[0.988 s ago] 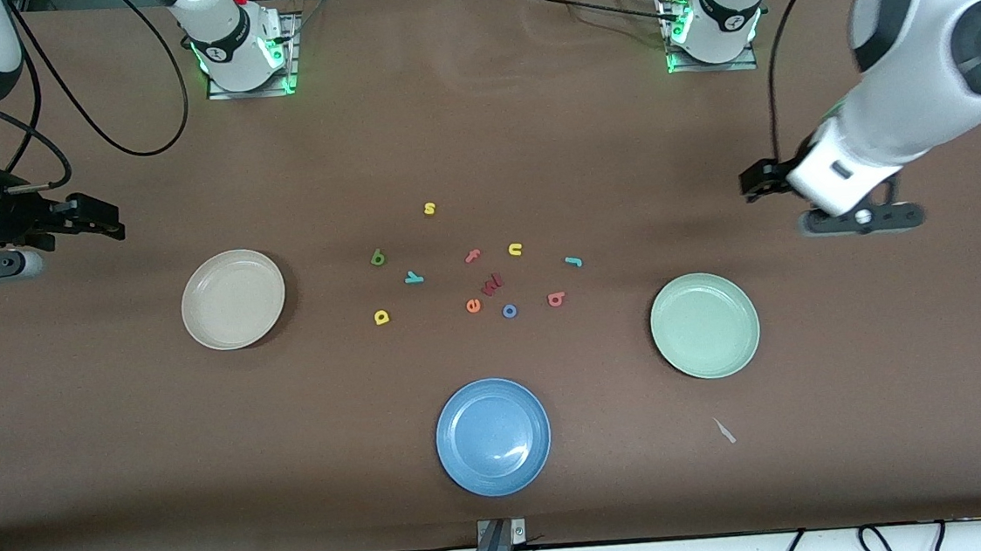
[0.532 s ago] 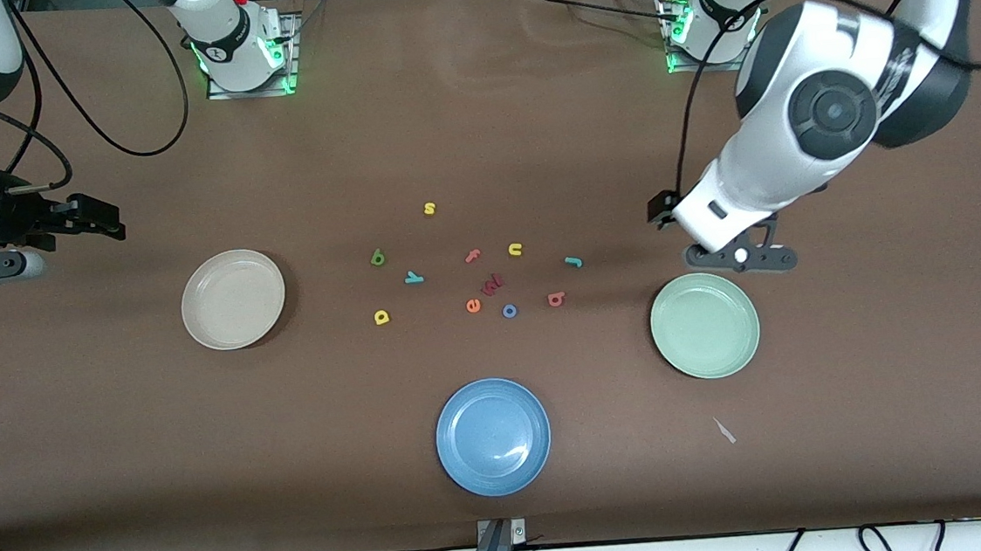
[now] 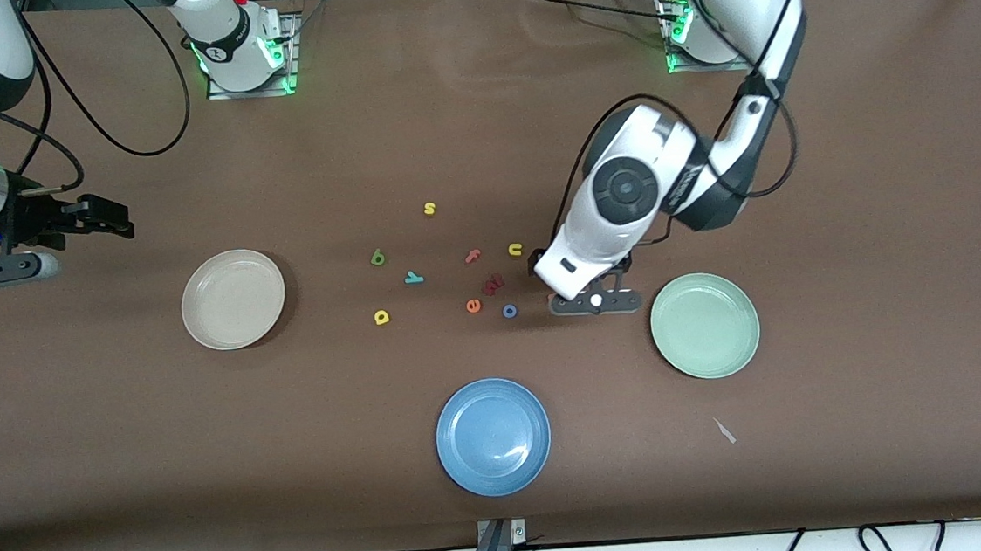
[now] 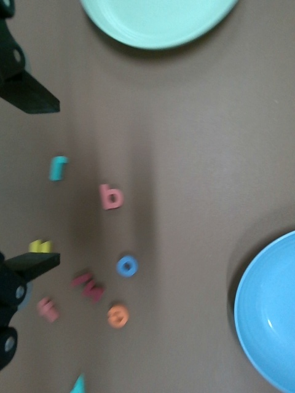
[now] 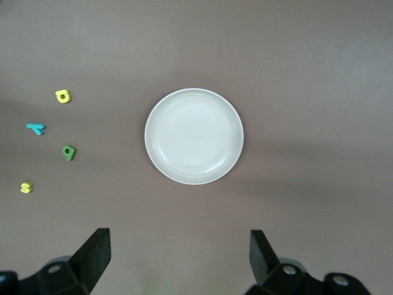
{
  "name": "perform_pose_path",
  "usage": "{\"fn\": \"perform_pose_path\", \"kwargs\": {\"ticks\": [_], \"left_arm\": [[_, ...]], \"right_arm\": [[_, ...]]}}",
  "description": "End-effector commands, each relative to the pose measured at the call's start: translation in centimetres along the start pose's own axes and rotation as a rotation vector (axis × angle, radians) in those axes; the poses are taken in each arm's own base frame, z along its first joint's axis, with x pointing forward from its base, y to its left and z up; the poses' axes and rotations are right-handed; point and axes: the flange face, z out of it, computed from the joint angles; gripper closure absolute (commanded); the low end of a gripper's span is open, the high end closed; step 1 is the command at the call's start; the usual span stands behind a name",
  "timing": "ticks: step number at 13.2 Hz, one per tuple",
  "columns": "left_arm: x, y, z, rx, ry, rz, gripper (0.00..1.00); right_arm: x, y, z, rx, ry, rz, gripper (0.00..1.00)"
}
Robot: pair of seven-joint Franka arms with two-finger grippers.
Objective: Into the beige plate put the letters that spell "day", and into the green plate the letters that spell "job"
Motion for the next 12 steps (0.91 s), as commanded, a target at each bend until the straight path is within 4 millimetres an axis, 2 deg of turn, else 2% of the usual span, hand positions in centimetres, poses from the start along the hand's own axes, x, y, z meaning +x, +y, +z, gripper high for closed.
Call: {"fn": "perform_pose_path", "kwargs": {"ticks": [1, 3, 4, 6, 7, 9, 10, 12], "left_arm": [[1.0, 1.4, 6.4, 0.045, 0.044, 0.057, 0.14], [1.2, 1.3, 7.6, 0.035, 0.057, 0.066, 0.24], [1.0, 1.3, 8.1, 0.055, 0.059, 0.082, 0.25], [0.4, 1.7, 11.3, 0.09, 0.05, 0.107, 0.25], [0.1, 2.0, 12.0, 0.078, 0.054, 0.106, 0.25], [0.0, 2.1, 12.0, 0.073, 0.051, 0.104, 0.25], [0.0, 2.1, 12.0, 0.073, 0.051, 0.104, 0.25], [-0.1, 2.4, 12.0, 0.072, 0.052, 0.109, 0.25]], "right_arm": [[0.1, -3.5, 0.5, 0.014, -0.005, -0.045, 0.0], [0.0, -4.4, 2.1, 0.031, -0.035, -0.003, 0.0], [0.0, -5.6, 2.3, 0.031, -0.021, 0.009, 0.0], [0.1, -7.3, 3.9, 0.029, -0.023, 0.031, 0.0], [0.3, -9.5, 5.2, 0.03, -0.004, 0.036, 0.0], [0.4, -12.9, 8.2, 0.036, 0.034, 0.113, 0.0], [-0.1, -15.5, 10.3, 0.042, 0.052, 0.145, 0.0], [-0.6, -19.1, 14.4, 0.055, 0.08, 0.229, 0.0]]}}
